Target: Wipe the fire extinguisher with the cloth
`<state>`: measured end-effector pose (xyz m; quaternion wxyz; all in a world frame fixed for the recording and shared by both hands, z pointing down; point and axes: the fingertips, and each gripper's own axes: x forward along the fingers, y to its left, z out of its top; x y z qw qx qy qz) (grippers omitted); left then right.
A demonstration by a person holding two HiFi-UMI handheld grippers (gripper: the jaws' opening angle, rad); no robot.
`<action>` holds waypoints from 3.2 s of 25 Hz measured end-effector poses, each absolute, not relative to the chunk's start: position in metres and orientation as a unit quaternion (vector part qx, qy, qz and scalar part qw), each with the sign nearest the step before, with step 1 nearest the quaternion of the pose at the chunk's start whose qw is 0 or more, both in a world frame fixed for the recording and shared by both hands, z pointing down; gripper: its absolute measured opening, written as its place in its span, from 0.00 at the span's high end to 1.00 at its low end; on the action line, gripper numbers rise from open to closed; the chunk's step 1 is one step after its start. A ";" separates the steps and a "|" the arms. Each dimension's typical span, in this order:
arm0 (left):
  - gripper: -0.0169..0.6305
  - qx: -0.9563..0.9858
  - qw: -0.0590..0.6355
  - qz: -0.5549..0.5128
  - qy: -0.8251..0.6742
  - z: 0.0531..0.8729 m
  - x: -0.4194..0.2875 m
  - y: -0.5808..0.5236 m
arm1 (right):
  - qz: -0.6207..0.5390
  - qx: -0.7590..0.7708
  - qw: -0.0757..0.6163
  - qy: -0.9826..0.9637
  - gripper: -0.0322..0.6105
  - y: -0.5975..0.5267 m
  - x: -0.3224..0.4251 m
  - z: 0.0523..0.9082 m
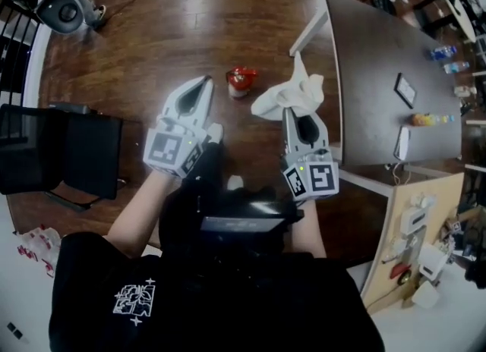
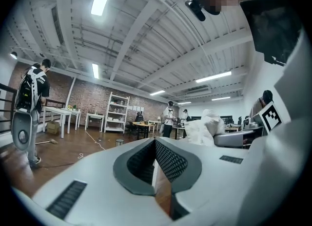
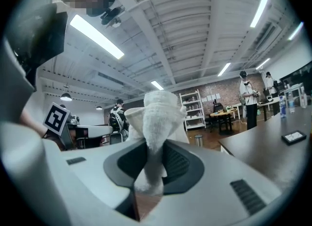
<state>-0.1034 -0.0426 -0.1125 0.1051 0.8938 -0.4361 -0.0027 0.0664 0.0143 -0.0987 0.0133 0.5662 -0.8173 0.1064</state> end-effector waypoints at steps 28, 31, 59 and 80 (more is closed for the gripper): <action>0.97 0.905 0.068 -0.004 -0.419 0.372 -0.117 -0.165 | 0.085 0.571 0.011 -0.816 0.79 -0.104 0.088 0.399; 0.97 0.900 0.064 -0.014 -0.432 0.393 -0.123 -0.169 | 0.084 0.573 0.003 -0.815 0.79 -0.106 0.094 0.426; 0.97 0.879 0.026 -0.032 -0.474 0.392 -0.137 -0.163 | 0.068 0.533 0.035 -0.843 0.80 -0.188 0.096 0.506; 0.97 0.882 0.040 -0.049 -0.468 0.391 -0.151 -0.129 | 0.293 0.532 0.154 -0.779 0.81 -0.184 0.093 0.780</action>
